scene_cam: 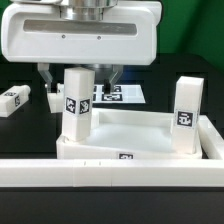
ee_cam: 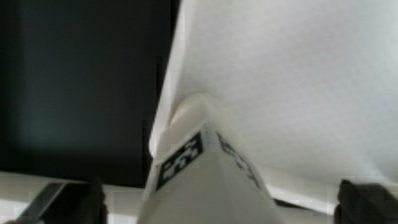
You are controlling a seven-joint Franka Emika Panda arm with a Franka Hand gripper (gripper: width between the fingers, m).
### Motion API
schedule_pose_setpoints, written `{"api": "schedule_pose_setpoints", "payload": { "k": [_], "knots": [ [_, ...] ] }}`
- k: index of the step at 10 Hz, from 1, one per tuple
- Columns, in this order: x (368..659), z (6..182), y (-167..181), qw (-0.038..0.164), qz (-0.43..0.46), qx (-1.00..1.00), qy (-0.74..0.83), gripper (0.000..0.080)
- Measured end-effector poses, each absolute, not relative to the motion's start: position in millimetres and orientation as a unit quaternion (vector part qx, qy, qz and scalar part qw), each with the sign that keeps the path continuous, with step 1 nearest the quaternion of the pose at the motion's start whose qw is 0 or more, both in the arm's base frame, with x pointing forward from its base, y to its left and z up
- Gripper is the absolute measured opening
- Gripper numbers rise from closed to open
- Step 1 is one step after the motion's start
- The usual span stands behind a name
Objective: Assemble desk
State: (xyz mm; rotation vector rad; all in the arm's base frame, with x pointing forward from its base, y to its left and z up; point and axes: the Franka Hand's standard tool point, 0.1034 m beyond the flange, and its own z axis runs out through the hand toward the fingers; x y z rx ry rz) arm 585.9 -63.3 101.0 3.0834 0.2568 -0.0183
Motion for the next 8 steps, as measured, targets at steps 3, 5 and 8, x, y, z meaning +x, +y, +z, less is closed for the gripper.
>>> {"api": "schedule_pose_setpoints", "payload": {
  "k": [3,5,8],
  "knots": [
    [588.1,101.3,-63.2,0.027,-0.002,0.979,0.202,0.0648],
    [588.6,101.3,-64.8,0.03,-0.006,0.953,0.302,0.0648],
    [588.6,100.3,-65.5,0.03,-0.007,0.95,0.309,0.0475]
  ]
}}
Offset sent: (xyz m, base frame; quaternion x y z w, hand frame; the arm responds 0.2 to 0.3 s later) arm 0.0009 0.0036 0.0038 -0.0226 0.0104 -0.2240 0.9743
